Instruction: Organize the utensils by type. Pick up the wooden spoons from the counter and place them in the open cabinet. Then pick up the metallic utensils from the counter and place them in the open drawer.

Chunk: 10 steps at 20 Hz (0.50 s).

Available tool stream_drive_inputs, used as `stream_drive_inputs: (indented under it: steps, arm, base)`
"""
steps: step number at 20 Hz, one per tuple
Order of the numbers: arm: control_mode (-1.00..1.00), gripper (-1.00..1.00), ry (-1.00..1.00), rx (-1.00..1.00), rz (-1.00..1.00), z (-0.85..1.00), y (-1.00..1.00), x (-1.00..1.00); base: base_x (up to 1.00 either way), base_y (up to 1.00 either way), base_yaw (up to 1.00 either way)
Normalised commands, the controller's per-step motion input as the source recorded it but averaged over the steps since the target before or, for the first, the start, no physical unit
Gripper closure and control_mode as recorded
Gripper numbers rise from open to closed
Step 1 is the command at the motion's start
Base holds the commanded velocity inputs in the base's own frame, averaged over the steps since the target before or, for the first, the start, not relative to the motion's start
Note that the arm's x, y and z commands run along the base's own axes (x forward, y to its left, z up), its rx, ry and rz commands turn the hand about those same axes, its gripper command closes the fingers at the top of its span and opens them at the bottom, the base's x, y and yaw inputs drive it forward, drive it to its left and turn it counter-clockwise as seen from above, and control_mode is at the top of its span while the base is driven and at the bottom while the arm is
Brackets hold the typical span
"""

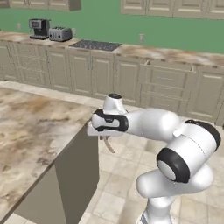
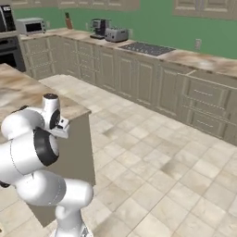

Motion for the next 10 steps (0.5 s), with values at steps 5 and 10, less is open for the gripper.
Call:
stream_drive_inputs:
  steps: [5,10]
  arm:
    - [1.00,1.00,0.00,0.00,0.00,0.00,0.00,0.00]
    - [1.00,1.00,0.00,0.00,0.00,0.00,0.00,0.00]
  base:
    - [1.00,-0.14,0.04]
    - [1.00,-0.25,0.02]
